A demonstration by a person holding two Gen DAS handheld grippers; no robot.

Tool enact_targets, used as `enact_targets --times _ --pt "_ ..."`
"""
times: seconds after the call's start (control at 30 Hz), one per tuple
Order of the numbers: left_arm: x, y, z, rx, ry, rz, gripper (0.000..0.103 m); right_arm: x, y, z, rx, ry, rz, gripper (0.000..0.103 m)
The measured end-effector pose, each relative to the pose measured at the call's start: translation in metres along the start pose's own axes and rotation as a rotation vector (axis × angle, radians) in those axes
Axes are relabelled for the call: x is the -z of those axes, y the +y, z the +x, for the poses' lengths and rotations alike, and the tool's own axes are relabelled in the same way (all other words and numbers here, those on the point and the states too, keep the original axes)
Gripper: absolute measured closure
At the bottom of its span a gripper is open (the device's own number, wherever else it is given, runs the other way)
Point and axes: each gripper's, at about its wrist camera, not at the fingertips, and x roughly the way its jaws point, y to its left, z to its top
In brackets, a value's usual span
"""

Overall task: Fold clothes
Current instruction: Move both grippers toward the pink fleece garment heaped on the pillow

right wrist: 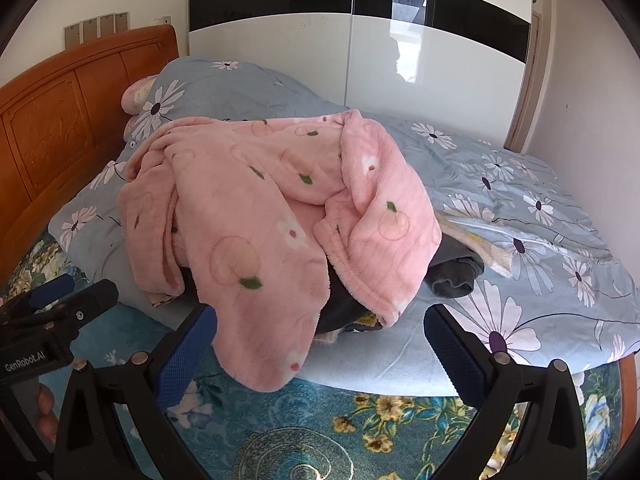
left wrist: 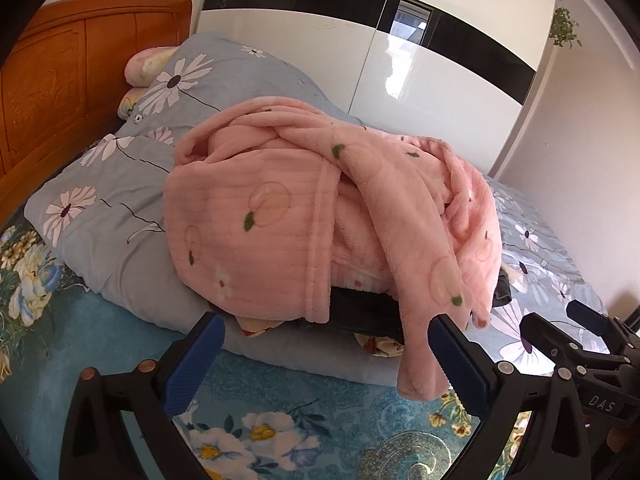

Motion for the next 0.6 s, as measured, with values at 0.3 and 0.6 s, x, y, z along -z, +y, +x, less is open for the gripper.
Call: enact_targets --times 0.3,0.6 --pt "-0.019 -0.009 0.013 -0.056 -0.022 0.097 0.000 0.014 -0.023 0.029 -0.035 0.021 0.015 0.000" --pt "-0.070 -0.038 0.058 -0.001 0.054 0.049 0.000 0.054 -0.065 0.044 -0.016 0.093 0.070 0.000"
